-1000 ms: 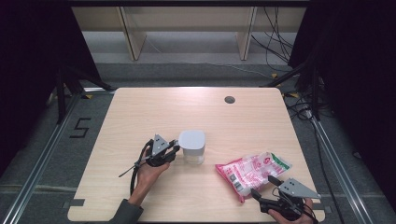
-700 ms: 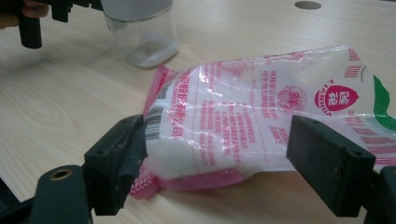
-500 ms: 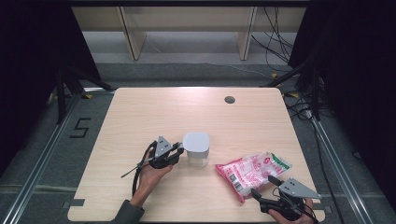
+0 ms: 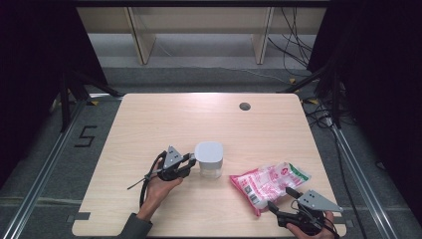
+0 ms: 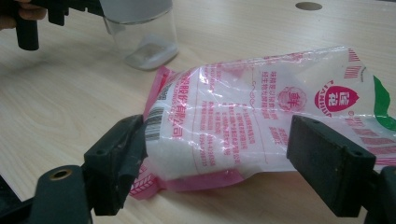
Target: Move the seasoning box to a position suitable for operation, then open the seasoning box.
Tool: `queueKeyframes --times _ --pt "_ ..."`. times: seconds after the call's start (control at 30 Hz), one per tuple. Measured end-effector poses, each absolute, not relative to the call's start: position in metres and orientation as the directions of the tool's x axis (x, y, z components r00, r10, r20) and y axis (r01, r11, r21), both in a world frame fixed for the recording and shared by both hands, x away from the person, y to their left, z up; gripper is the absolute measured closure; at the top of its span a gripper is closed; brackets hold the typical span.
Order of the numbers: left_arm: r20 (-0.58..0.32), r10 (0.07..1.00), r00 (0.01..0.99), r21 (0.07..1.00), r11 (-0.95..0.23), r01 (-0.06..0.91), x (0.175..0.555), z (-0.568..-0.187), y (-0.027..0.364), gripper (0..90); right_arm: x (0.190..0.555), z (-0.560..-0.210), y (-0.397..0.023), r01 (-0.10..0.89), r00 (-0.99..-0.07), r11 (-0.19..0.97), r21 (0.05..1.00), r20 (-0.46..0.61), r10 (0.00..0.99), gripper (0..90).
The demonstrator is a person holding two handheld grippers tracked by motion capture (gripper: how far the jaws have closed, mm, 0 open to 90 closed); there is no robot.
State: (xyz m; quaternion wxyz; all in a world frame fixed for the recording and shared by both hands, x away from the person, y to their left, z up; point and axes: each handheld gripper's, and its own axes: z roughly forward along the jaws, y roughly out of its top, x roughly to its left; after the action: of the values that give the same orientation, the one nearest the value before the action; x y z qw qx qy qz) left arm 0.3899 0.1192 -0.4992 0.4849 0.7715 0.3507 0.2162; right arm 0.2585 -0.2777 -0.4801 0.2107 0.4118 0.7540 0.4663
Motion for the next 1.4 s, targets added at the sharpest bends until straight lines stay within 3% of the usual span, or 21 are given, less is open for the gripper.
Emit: queueKeyframes --times 0.07,0.23,0.5,0.63,0.7,0.83,1.03,1.23,1.3,1.4 --pt "0.000 0.731 0.682 0.891 -0.309 0.332 0.389 -0.496 0.121 54.7 0.259 -0.480 -0.278 0.420 -0.569 0.229 0.878 0.057 0.820 20.6" --pt "-0.014 0.704 0.710 0.878 -0.331 0.346 0.384 -0.484 0.126 44.1 0.259 -0.480 -0.278 0.426 -0.568 0.214 0.879 0.075 0.820 20.5" --pt "-0.017 0.691 0.722 0.886 -0.324 0.331 0.377 -0.467 0.134 44.1 0.259 -0.480 -0.279 0.417 -0.573 0.227 0.880 0.061 0.817 20.4" --pt "0.053 0.682 0.730 0.892 -0.361 0.273 0.374 -0.457 0.139 50.8 0.258 -0.480 -0.279 0.435 -0.569 0.222 0.872 0.076 0.819 20.4" --pt "0.046 0.687 0.725 0.897 -0.347 0.272 0.372 -0.455 0.140 58.6 0.257 -0.480 -0.276 0.445 -0.564 0.202 0.872 0.097 0.820 20.4" --pt "0.125 0.692 0.711 0.903 -0.375 0.207 0.370 -0.451 0.140 73.2 0.258 -0.480 -0.277 0.439 -0.567 0.209 0.874 0.089 0.819 20.3" --pt "0.135 0.702 0.699 0.914 -0.360 0.185 0.372 -0.449 0.139 86.7 0.258 -0.480 -0.276 0.440 -0.568 0.215 0.872 0.085 0.818 20.2" --pt "0.108 0.711 0.694 0.934 -0.312 0.175 0.371 -0.444 0.137 89.2 0.258 -0.480 -0.277 0.426 -0.581 0.230 0.875 0.069 0.811 20.2" --pt "0.210 0.702 0.681 0.920 -0.377 0.105 0.375 -0.438 0.139 89.3 0.258 -0.480 -0.276 0.434 -0.581 0.234 0.870 0.071 0.811 20.2" --pt "0.229 0.728 0.646 0.925 -0.370 0.089 0.375 -0.433 0.137 89.3 0.258 -0.481 -0.275 0.430 -0.580 0.232 0.873 0.069 0.812 20.2"
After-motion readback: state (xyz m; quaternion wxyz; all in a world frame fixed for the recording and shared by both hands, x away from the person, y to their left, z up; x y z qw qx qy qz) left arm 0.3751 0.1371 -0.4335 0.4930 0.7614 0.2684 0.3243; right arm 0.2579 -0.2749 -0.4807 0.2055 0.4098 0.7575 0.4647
